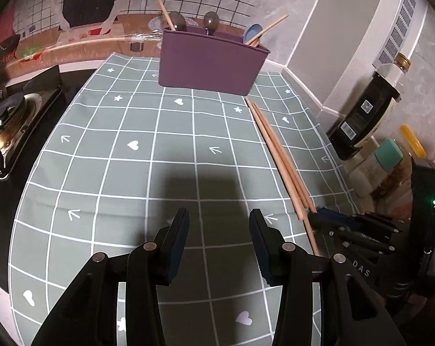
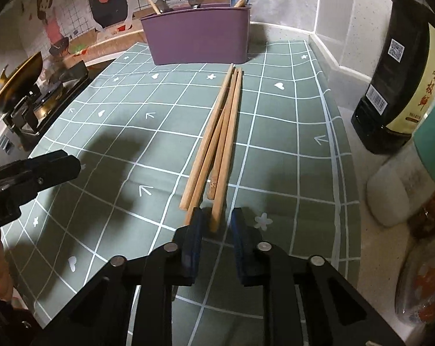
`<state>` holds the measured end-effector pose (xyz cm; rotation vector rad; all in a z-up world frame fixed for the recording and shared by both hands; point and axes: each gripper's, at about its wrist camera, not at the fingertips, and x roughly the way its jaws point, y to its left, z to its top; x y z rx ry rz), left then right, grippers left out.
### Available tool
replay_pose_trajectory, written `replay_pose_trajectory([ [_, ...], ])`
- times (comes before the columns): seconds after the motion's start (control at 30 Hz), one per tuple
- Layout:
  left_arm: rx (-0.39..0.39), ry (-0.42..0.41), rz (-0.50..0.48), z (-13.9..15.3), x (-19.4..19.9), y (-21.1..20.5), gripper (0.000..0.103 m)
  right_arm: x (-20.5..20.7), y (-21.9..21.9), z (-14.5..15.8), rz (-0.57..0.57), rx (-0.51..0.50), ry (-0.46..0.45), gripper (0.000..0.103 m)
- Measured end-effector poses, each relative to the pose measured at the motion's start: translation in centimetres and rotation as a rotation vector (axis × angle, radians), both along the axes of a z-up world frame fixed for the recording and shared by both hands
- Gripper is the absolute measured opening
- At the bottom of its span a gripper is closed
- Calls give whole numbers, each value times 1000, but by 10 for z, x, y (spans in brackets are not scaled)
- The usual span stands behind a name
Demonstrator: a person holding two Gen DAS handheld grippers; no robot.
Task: Organize utensils
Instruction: 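Grasp a wooden chopstick lying on the mat with the right tool, then grasp another wooden chopstick with the left tool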
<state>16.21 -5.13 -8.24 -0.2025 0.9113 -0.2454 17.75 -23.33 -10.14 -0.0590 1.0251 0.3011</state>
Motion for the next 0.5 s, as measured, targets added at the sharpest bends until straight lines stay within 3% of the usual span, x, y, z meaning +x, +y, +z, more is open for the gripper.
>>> replay_pose_trajectory([
  [0.3, -44, 4, -130, -5, 0, -33, 45, -7, -47, 9, -153, 53, -27, 7],
  [0.5, -32, 1, -205, -9, 8, -65, 44, -13, -61, 5, -197, 74, -15, 7],
])
